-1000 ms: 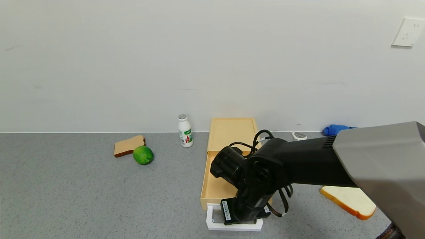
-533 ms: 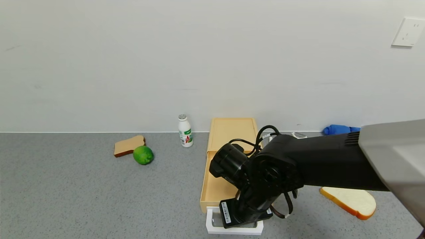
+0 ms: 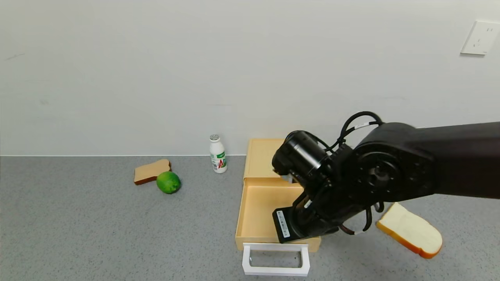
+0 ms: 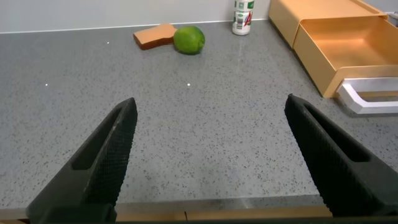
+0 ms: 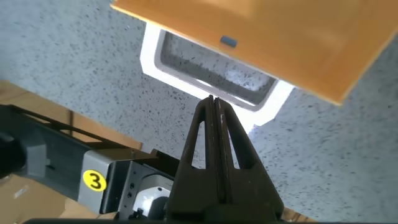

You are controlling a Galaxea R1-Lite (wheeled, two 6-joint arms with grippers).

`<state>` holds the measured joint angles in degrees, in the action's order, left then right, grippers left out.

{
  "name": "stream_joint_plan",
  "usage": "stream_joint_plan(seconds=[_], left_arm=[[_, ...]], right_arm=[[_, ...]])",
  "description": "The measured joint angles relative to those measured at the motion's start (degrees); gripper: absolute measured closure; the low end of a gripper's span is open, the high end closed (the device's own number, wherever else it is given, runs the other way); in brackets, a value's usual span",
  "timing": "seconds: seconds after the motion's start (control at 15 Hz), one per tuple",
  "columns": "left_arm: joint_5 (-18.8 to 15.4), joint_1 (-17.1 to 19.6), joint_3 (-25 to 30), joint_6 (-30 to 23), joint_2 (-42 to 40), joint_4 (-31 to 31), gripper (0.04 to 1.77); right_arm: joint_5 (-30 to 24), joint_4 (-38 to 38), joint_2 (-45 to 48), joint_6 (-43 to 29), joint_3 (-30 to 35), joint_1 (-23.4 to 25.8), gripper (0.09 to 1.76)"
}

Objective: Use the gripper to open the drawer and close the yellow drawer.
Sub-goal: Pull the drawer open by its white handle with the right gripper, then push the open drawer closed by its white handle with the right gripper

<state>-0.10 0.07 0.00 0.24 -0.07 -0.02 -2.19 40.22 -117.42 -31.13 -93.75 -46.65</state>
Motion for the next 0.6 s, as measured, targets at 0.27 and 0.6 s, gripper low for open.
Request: stream_joint_plan(seconds=[0.27,0.6], left_arm=[[0.00,0.00,0.00,0.00,0.00,0.00,0.09],[0.00,0.00,0.00,0.02,0.00,0.00,0.09]], right_arm=[[-5.07,-4.94,8.00,4.24,3.86,4.01,1.73],[-11.91,-18.03,17.81,12.03,16.52,10.69,1.73]])
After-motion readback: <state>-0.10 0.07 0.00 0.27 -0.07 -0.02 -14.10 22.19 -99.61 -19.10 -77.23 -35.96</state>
